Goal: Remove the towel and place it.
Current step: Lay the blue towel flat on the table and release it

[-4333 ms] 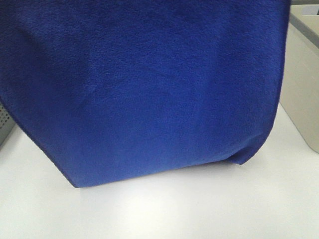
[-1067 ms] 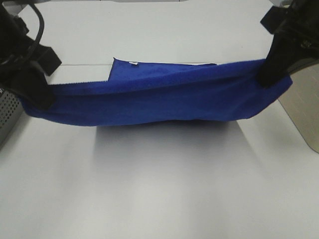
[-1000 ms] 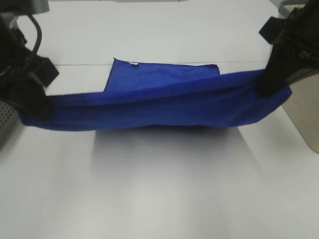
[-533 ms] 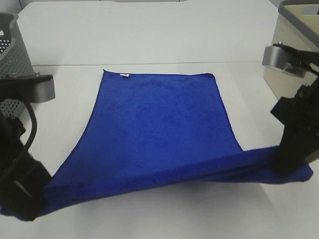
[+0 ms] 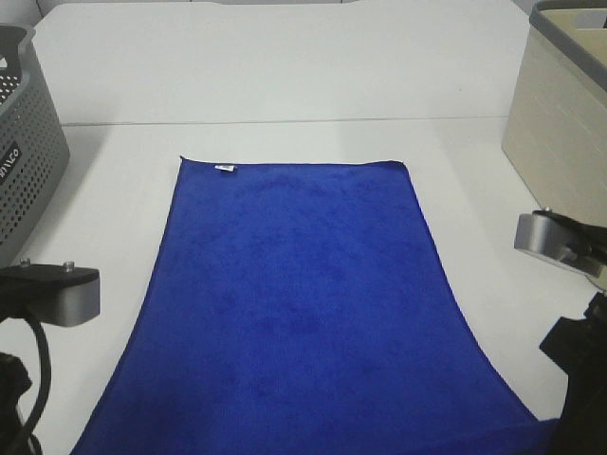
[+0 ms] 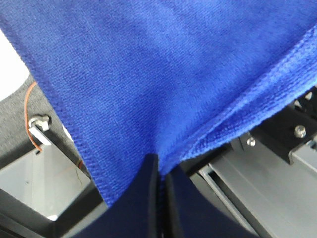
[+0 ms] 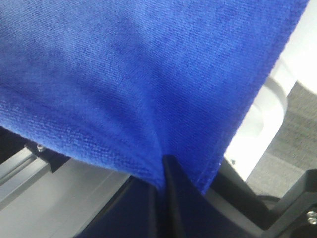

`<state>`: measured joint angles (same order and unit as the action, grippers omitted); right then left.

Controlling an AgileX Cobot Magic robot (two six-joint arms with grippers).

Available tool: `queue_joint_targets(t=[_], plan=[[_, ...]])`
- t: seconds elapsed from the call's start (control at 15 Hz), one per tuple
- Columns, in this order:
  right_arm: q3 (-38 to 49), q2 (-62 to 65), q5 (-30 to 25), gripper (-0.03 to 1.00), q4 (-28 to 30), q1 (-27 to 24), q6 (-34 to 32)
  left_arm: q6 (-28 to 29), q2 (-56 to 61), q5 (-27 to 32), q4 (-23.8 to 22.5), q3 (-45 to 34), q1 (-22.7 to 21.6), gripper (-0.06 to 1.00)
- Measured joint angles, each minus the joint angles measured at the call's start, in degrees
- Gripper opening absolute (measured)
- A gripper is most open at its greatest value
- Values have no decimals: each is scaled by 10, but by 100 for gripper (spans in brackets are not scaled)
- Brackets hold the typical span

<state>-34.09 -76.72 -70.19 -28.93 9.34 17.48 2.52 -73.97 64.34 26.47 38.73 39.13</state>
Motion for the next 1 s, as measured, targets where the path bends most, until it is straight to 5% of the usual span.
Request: queue_joint_targets(t=[0.53,1.0], plan=[[30,-9,1,2,-15,0,-1,-2,-7,-5,13,-24,1,0],[30,-100,2,2,-21,0,-3,-70,-151,-7,23,-22,1,0]])
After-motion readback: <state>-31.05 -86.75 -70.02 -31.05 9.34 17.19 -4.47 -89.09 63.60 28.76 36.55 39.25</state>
